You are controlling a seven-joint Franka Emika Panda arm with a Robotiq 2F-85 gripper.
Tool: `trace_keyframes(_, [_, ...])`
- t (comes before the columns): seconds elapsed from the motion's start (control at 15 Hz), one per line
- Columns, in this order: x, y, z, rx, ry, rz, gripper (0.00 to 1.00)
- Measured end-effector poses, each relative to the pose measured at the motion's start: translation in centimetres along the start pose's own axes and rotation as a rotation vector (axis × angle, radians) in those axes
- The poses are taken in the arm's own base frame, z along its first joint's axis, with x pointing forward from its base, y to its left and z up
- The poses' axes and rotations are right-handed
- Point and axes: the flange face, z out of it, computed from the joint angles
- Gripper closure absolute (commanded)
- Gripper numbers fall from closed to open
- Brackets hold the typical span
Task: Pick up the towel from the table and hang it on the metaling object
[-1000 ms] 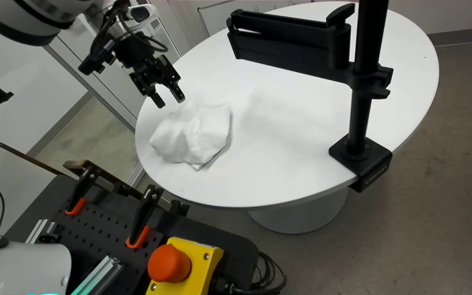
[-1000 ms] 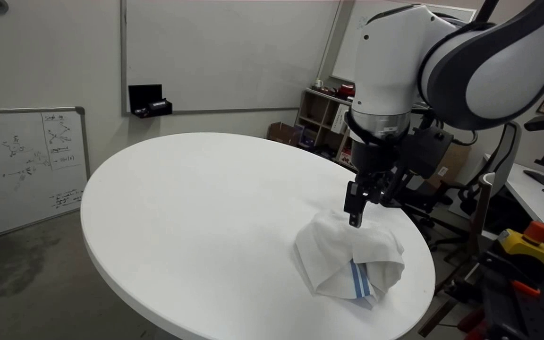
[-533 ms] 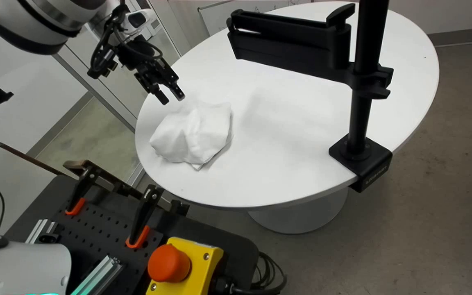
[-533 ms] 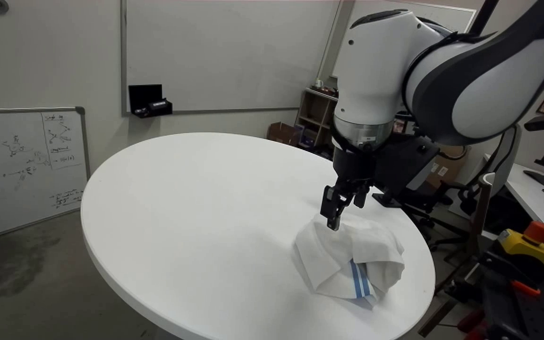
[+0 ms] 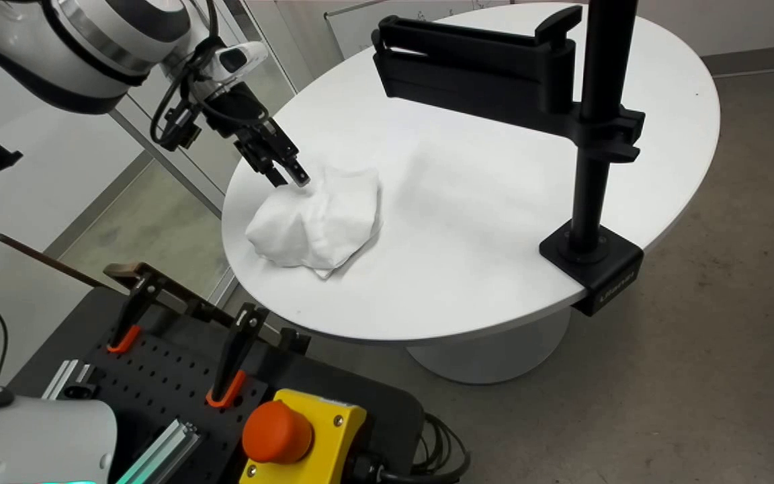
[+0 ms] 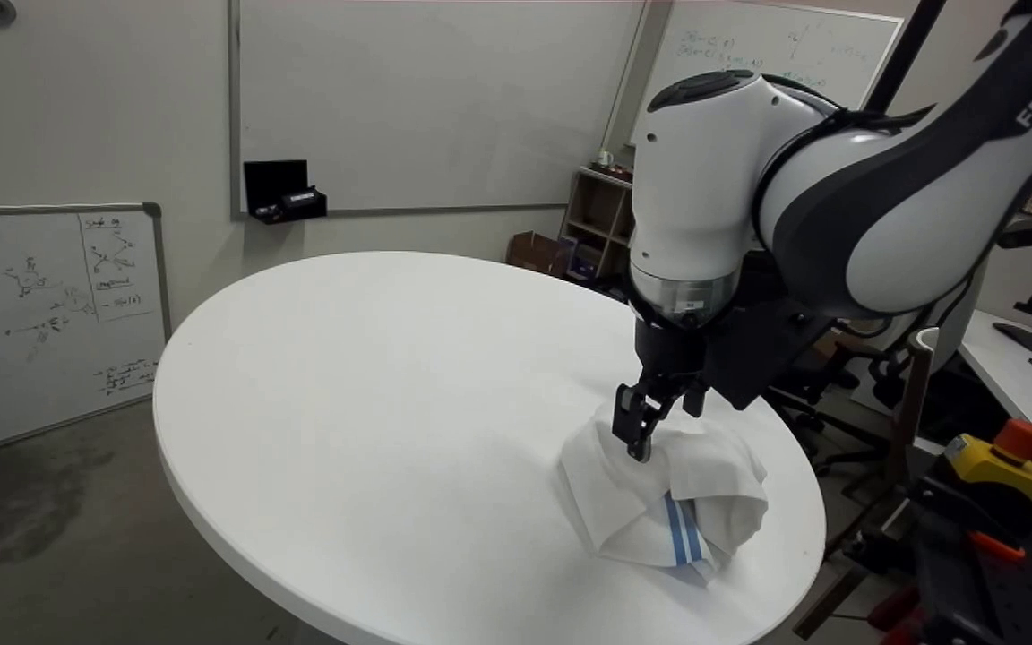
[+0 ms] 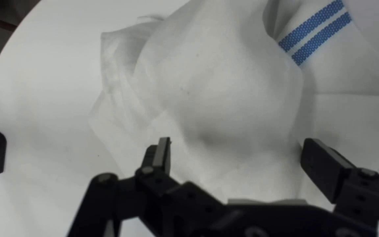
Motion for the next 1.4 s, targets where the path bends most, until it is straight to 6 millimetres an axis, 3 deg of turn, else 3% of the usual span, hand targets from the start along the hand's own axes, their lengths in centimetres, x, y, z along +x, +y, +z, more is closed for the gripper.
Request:
trace_keyframes(0.2, [-0.3, -0.1, 1.0, -0.014, -0.016, 0.009, 0.01])
trace_keyframes(0.27, [-0.4, -0.1, 1.3, -0.018, -0.021, 0.01, 0.05])
trace_keyframes(0.33, [-0.5, -0.1, 1.6, -0.022, -0.025, 0.012, 0.12])
trace_keyframes(0.4, [-0.5, 0.0, 1.9, -0.026, -0.029, 0.014, 0.27])
trace_keyframes(1.0, [-0.4, 0.9, 2.8, -0.041, -0.042, 0.051, 0.95])
trace_keyframes(1.13, [-0.4, 0.9, 2.8, -0.041, -0.042, 0.064, 1.0])
trace_keyframes(1.4, [-0.1, 1.5, 2.4, -0.039, -0.035, 0.086, 0.99])
